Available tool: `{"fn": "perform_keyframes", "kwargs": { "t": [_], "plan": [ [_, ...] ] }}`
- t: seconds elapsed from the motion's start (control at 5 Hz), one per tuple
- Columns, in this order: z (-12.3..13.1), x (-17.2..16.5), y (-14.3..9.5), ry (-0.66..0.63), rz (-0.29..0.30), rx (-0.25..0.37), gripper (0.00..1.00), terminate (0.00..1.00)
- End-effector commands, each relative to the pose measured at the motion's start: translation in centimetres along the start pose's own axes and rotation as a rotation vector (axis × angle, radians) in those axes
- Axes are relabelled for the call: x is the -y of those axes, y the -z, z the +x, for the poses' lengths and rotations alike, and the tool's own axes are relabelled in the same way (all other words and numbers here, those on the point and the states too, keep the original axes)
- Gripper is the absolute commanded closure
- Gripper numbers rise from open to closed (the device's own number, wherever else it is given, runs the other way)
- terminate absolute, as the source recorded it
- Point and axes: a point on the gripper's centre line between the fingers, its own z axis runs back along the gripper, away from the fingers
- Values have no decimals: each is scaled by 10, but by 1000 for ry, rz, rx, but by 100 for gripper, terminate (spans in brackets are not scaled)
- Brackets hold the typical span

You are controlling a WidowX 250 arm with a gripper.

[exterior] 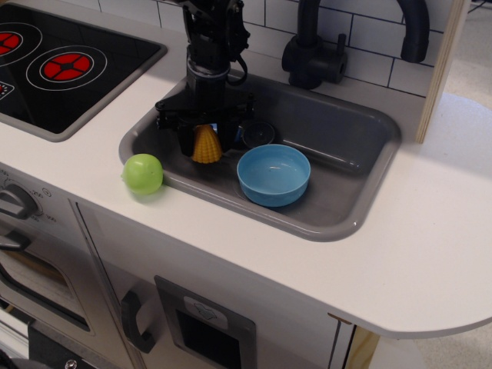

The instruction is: Take corn out of bowl sink

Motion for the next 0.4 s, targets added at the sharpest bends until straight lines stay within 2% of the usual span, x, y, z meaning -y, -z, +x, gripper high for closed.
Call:
{"fn": "perform_keyframes", "kwargs": {
  "t": [0.0,0.2],
  "plan": [
    [16,-4,-34,-66,-40,57,0,0],
    [17,-6,-48,-92,-38,51,0,0]
  ]
}}
